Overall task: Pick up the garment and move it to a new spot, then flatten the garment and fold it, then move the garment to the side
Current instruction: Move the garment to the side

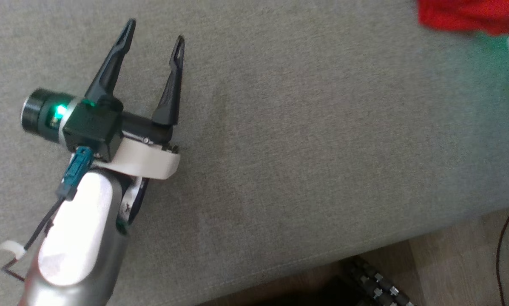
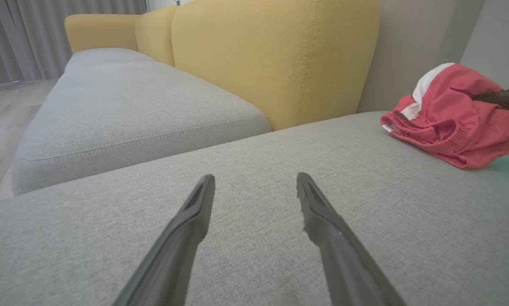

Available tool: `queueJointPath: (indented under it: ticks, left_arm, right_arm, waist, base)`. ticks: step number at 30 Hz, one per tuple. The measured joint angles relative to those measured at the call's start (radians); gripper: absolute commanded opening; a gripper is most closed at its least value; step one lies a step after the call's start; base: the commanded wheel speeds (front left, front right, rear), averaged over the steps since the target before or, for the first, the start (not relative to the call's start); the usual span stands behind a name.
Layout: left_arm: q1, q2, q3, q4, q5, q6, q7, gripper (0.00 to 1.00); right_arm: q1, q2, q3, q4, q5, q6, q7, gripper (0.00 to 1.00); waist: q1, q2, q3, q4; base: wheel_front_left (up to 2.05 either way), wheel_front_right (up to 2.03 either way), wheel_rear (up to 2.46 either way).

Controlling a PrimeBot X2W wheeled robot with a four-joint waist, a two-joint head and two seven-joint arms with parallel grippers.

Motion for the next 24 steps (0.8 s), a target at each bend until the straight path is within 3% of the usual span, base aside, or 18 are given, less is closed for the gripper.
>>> queueJointPath:
  ticks: [10, 24]
  left_arm:
    - [-0.053, 0.017, -0.025, -0.056, 0.021, -0.017, 0.027, 1.0]
    - [-0.089, 0.036, -0.029, -0.116, 0.033, -0.011, 0.052, 1.0]
  right_arm:
    - [-0.168, -0.049, -0.014, 0.199, -0.013, 0.0, -0.085, 0.0]
    - [-0.28, -0.072, 0.034, 0.322, 0.0, 0.0, -0.189, 0.0]
  waist:
    - [0.0, 0.0, 0.094, 0.035]
    - [-0.0002, 0.0, 0.166, 0.048]
  base:
    - [0.0, 0.0, 0.0]
    - [0.0, 0.0, 0.0]
